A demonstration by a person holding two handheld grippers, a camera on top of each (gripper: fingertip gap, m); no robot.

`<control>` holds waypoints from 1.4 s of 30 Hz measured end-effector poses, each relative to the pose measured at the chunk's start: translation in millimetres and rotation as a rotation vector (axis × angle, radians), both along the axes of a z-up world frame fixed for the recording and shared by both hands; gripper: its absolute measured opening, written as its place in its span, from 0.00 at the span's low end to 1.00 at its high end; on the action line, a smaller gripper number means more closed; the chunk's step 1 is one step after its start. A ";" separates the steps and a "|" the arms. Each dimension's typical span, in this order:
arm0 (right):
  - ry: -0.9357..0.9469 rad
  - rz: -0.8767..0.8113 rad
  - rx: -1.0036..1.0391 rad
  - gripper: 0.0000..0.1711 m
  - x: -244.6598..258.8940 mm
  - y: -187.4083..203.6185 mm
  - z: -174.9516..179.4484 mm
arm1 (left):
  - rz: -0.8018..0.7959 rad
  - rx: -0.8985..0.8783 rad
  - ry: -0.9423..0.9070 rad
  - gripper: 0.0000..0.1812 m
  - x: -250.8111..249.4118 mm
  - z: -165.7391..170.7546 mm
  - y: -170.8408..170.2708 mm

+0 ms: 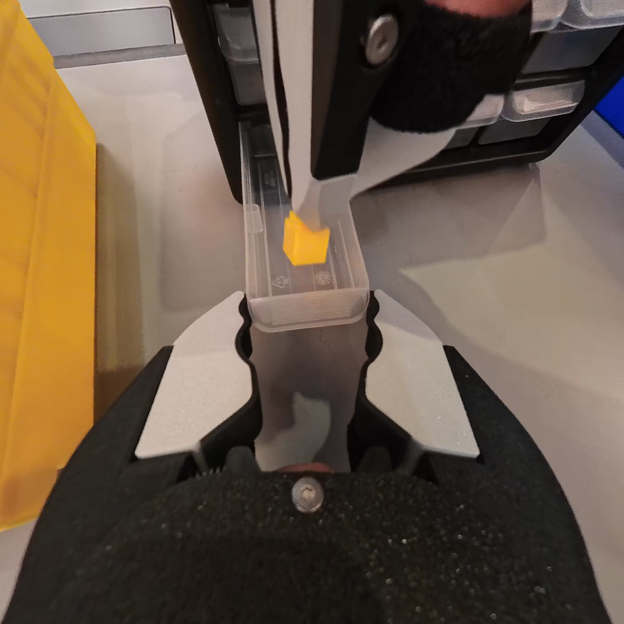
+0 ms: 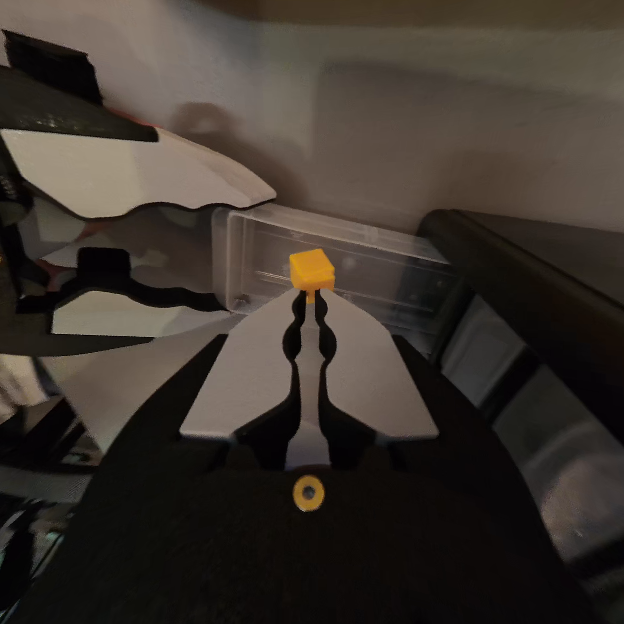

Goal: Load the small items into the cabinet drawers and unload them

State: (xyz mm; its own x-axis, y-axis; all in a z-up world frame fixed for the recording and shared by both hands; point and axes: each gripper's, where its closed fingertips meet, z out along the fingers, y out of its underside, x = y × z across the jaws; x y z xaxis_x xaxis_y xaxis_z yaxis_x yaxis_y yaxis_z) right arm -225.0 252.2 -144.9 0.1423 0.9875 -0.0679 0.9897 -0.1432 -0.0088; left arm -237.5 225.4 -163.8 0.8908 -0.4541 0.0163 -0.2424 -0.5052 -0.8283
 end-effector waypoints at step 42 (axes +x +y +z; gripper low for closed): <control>0.314 -0.413 0.588 0.12 227.6 -80.8 153.6 | -0.007 -0.006 -0.030 0.36 -0.4 2.7 0.3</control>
